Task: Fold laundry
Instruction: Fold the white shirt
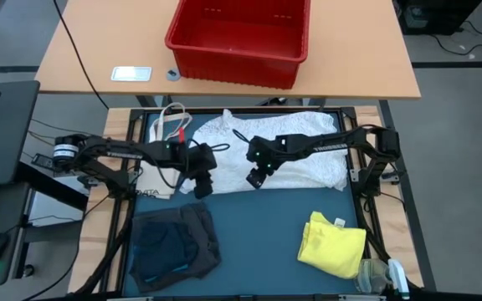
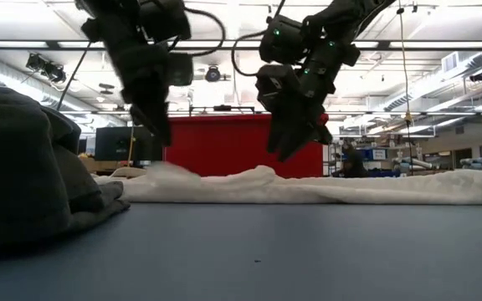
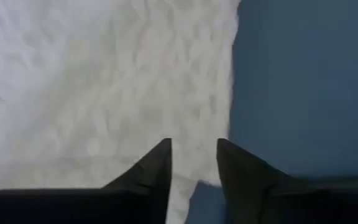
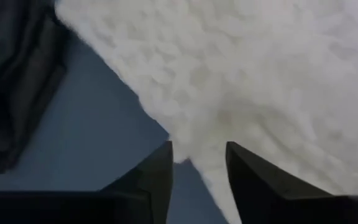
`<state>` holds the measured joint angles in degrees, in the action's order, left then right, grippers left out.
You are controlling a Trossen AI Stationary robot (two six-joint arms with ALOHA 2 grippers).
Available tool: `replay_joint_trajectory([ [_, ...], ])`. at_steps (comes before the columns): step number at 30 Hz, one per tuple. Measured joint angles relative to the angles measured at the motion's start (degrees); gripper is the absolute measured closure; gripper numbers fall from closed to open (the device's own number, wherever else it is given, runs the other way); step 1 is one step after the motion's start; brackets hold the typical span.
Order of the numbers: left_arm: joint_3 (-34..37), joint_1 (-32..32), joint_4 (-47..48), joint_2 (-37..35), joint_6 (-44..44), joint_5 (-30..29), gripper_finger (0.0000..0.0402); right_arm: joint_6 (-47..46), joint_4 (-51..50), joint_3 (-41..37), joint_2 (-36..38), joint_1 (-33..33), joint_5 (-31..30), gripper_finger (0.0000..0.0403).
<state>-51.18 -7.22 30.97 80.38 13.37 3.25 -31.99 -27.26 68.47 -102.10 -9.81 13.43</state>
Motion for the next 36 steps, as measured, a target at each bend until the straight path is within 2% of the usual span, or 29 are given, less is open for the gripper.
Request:
replay_joint_trajectory([
  [3, -1.55, -1.27, 1.36, -0.36, -2.50, -0.57, 0.0244, 0.06, -1.55, 0.00, -0.02, -0.93, -1.33, 0.0238],
  [7, -2.07, -4.28, 0.18, -0.42, -6.48, -0.82, 0.0223, 0.48, -5.32, 0.00, -0.02, -2.51, -2.84, 0.0239],
  [10, -0.49, -7.73, -2.85, 0.85, -7.43, -0.85, 0.0221, 1.43, -13.09, 0.00, 0.25, -3.55, -7.47, 0.0244],
  [13, 1.85, -11.05, -4.06, 3.30, -8.06, -0.62, 0.0228, 4.42, -19.26, -1.24, 0.28, -4.85, -7.87, 0.0249],
  [18, 4.42, -13.90, -3.30, 7.68, -7.78, 3.13, 0.0242, 3.76, -16.37, -8.88, 0.12, -5.68, -6.85, 0.0266],
  [21, 4.72, -13.25, 0.38, 9.10, -6.67, 8.16, 0.0245, 1.35, -13.19, -12.30, 0.87, -4.00, -2.10, 0.0277],
  [27, 4.72, -7.70, 5.38, 9.43, -2.97, 15.71, 0.0246, -2.95, -12.54, -12.41, 0.91, 6.15, 7.82, 0.0292],
  [32, 3.31, -3.42, 7.57, 6.03, 0.89, 16.97, 0.0246, -4.42, -14.25, -10.52, 4.50, 11.54, 6.89, 0.0293],
  [36, -1.08, -5.70, 7.60, 2.70, -0.89, 12.48, 0.0246, -3.93, -15.76, -10.38, 10.42, 8.54, 4.66, 0.0291],
])
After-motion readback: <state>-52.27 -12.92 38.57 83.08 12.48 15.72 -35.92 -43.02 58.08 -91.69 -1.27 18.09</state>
